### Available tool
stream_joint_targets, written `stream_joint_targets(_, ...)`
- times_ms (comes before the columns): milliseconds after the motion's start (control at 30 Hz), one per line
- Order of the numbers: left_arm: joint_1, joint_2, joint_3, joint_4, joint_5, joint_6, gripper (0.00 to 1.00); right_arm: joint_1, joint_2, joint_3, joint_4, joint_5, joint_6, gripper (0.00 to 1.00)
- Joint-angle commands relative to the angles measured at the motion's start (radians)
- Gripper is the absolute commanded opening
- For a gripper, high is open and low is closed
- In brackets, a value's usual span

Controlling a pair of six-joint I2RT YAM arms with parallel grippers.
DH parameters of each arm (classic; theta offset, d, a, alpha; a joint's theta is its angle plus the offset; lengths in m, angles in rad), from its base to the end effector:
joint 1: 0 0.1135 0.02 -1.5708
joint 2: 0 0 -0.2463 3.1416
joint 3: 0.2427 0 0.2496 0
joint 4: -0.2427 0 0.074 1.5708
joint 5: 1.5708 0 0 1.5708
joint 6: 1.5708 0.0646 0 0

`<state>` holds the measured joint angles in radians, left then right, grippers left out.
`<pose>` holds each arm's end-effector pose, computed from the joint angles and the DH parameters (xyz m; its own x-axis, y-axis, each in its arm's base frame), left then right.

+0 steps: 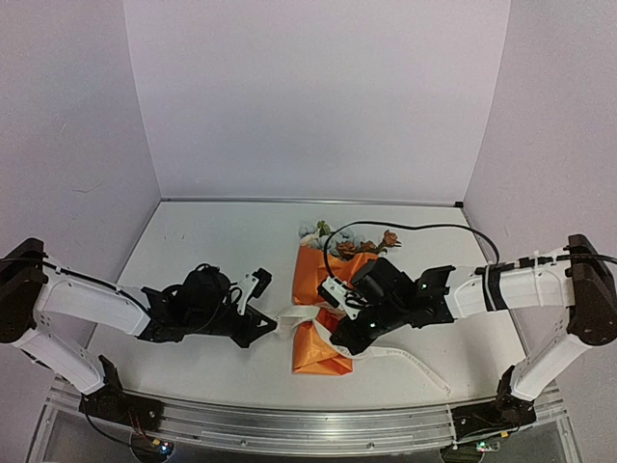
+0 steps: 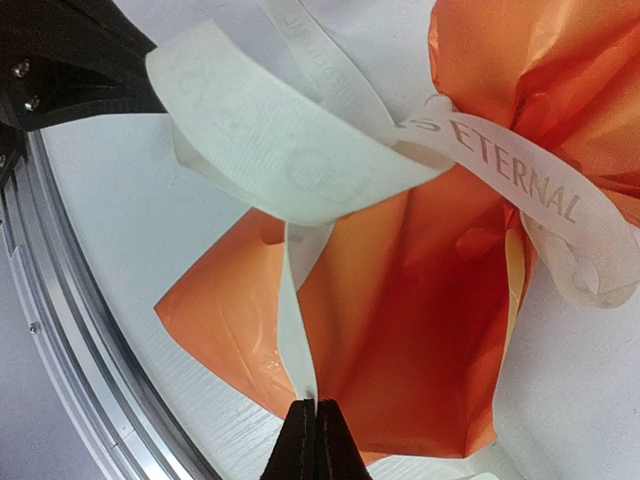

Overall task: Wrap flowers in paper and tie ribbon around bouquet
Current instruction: Cross the half-tied ribbon over the folded bouquet.

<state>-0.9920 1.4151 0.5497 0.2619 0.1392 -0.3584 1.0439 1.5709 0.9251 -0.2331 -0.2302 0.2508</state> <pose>0.1556 -0.2545 0.1329 -0.6034 0.2884 -0.7434 0.7260 0.5844 -0.3626 0.1567 0.2987 0.1565 -0.6021 -0.5545 -0.5744 -0.7900 0.5176 0.3285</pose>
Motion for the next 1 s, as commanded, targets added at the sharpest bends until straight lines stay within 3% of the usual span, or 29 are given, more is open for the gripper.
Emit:
stream_joint_targets(0, 0.000, -0.052, -0.047, 0.005, -0.060, -0.058, 0.00, -0.002, -0.051, -0.010, -0.024, 0.109, 0.014, 0.00)
stream_joint_targets(233, 0.001, -0.111, -0.118, 0.029, -0.123, -0.119, 0.00, -0.012, -0.078, -0.043, -0.048, 0.170, 0.050, 0.00)
stream_joint_targets(600, 0.000, -0.090, -0.139, 0.044, -0.108, -0.137, 0.03, -0.014, -0.054, 0.017, -0.075, 0.276, 0.070, 0.00)
stream_joint_targets(967, 0.000, -0.144, -0.110, 0.037, -0.106, -0.123, 0.36, -0.014, -0.007, 0.072, -0.082, 0.173, 0.072, 0.00)
